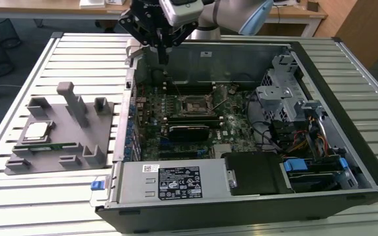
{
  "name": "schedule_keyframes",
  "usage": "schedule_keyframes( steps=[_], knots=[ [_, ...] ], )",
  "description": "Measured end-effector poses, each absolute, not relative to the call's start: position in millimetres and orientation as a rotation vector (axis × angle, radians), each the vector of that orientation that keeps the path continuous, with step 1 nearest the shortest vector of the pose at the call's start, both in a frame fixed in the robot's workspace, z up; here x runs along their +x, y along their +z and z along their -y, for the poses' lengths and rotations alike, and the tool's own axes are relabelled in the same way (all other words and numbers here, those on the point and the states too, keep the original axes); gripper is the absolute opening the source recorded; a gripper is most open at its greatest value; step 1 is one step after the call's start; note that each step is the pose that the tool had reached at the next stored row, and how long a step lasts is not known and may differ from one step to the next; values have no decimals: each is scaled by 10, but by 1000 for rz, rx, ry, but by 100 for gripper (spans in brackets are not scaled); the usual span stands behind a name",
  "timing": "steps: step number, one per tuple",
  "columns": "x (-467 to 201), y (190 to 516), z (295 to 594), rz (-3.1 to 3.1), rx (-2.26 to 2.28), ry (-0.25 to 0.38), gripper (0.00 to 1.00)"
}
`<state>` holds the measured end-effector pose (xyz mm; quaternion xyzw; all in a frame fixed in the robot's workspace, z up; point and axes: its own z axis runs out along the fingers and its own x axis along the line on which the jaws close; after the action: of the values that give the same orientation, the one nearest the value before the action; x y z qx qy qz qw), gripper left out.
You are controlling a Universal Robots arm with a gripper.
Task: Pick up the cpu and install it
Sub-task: 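Reach for the cpu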
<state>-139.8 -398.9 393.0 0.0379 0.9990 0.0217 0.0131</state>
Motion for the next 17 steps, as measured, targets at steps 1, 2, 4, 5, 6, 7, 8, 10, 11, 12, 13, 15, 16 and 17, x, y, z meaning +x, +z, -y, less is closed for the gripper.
schedule_keyframes(
  steps=[1, 2, 4, 5, 6, 7, 8, 10, 11, 12, 13, 15, 16, 17],
  knots=[
    [-1401, 3930, 3989, -3113, 118, 68, 11],
    [-1405, 3929, 3989, -3112, 118, 68, 11],
    [-1412, 3929, 3989, -3113, 118, 68, 11],
    [-1416, 3929, 3989, -3112, 118, 68, 11],
    [-1420, 3929, 3989, -3113, 118, 68, 11],
    [-1424, 3928, 3989, -3113, 118, 68, 11],
    [-1428, 3928, 3989, -3112, 118, 68, 11],
    [-1436, 3928, 3989, -3113, 118, 68, 11],
    [-1440, 3928, 3989, -3113, 118, 68, 11],
    [-1444, 3928, 3989, -3112, 118, 68, 11],
    [-1448, 3927, 3989, -3113, 118, 68, 11],
    [-1458, 3927, 3989, -3112, 118, 68, 11],
    [-1464, 3927, 3990, -3112, 118, 68, 11],
    [-1470, 3927, 3990, -3112, 118, 68, 11]
  ],
)
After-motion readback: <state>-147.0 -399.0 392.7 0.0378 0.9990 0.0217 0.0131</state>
